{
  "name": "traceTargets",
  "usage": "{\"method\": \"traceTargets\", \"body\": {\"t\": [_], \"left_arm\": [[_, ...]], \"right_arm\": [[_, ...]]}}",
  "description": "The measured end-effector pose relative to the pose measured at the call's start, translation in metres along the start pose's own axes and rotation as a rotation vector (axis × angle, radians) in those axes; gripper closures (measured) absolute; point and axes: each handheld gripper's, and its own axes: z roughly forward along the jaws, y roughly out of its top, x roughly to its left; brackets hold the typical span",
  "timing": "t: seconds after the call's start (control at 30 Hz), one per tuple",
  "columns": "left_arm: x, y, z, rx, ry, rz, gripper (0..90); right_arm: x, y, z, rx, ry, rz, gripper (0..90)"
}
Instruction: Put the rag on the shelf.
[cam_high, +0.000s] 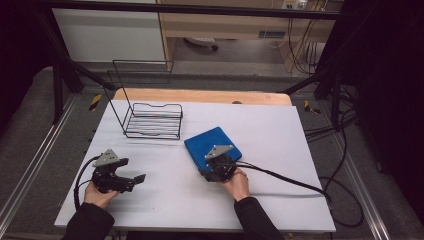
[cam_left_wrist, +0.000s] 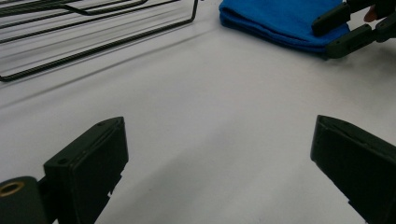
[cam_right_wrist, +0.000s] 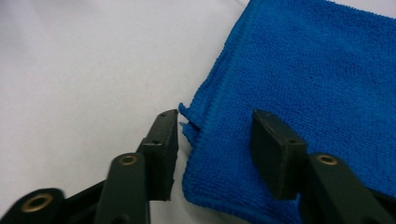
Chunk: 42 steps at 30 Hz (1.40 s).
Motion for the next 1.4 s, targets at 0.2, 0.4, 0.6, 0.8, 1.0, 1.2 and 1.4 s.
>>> {"method": "traceTargets", "body": {"t": [0.2, 0.4, 0.6, 0.8, 1.0, 1.2, 1.4], "left_arm": [[0.0001, 0.0000, 0.0007, 0.003, -0.002, 0.002, 4.0], [0.0001, 0.0000, 0.0008, 0.006, -0.004, 0.004, 4.2], [0.0001, -0.0001, 0.0012, 0.008, -0.006, 0.005, 4.3], [0.0000, -0.0003, 0.0011, 0.007, -0.007, 0.003, 4.4], [-0.0007, -0.0003, 0.0015, 0.008, -0.008, 0.003, 4.4], [-0.0003, -0.0005, 0.0012, 0.007, -0.008, 0.002, 4.6], [0.0001, -0.0005, 0.0012, 0.007, -0.010, 0.002, 4.7]], "right_arm": [[-0.0001, -0.0009, 0.0022, 0.006, -0.028, -0.039, 66.7], [-0.0014, -0.0003, 0.0021, 0.013, -0.029, -0.048, 72.3], [-0.0022, 0.0010, 0.0008, 0.024, -0.017, -0.063, 76.5], [0.0022, -0.0015, -0.0016, 0.022, -0.024, -0.057, 64.6], [0.0051, -0.0041, -0.0002, 0.021, -0.069, -0.110, 70.8], [0.0045, -0.0046, 0.0002, 0.021, -0.104, -0.138, 83.3], [-0.0005, -0.0014, -0.0006, 0.033, -0.068, -0.097, 86.1]]}}
